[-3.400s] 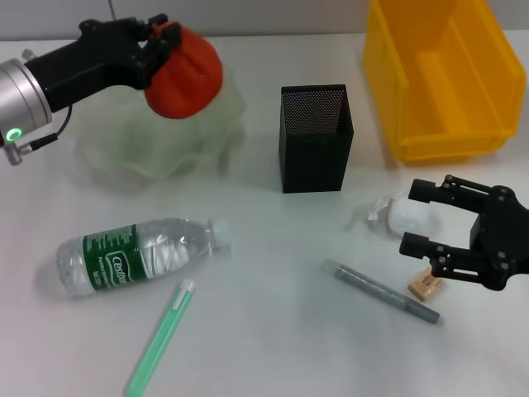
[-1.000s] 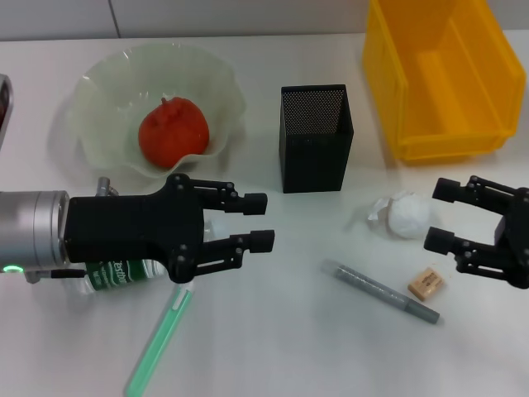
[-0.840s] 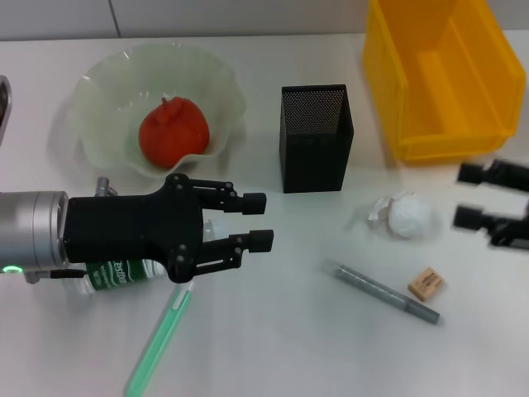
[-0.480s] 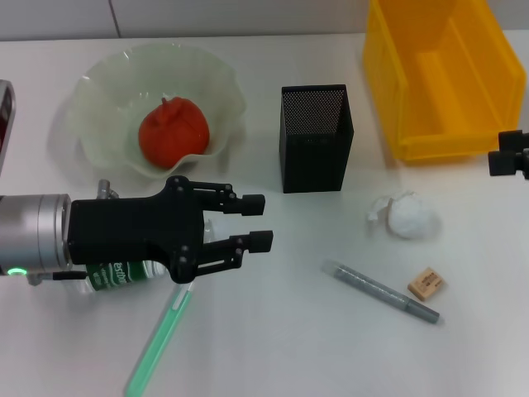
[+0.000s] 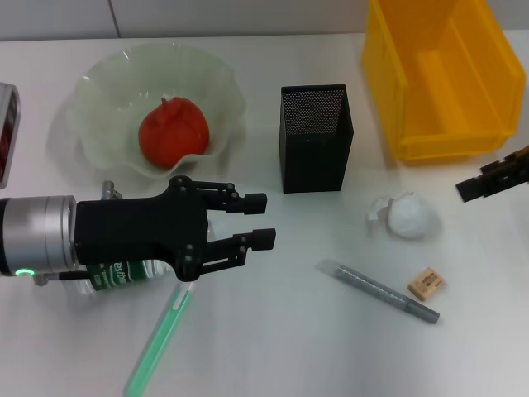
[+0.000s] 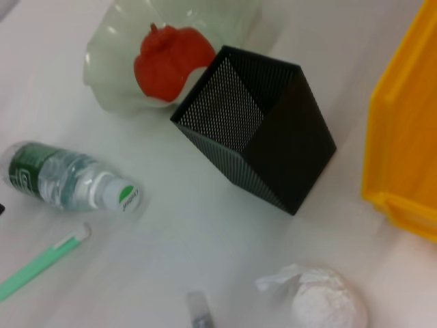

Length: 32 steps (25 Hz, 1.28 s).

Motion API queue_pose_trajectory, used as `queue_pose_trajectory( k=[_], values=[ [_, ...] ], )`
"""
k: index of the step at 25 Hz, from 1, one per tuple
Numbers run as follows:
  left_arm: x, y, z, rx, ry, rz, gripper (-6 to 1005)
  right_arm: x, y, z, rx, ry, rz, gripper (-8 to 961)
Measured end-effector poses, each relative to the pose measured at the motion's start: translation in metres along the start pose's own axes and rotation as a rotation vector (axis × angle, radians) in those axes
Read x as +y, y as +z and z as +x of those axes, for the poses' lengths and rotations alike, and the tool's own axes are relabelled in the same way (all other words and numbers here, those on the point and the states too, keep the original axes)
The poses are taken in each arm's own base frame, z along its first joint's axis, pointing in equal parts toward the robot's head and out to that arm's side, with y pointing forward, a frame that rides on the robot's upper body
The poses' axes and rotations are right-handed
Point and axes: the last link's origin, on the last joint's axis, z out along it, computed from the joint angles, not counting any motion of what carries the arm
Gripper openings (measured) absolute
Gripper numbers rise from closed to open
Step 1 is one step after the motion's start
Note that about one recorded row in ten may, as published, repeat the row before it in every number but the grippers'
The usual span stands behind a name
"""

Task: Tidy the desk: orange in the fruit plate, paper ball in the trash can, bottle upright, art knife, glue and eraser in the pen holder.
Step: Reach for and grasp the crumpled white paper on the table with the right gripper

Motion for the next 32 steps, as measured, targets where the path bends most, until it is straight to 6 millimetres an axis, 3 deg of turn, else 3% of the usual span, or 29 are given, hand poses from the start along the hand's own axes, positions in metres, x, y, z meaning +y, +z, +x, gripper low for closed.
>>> queue_pose_trajectory(
  k=[8,32],
  values=[
    [-0.003,0.003,-0.003,-0.010,-0.008,0.016,433,-0.005,0.039,-0.014,0.067,-0.013,0.023,727],
    [-0.002,0.004,-0.009,-0.007,0.003,0.024,432,-0.002,0.092,-0.022,0.094,-0.035,0.092,699]
  ],
)
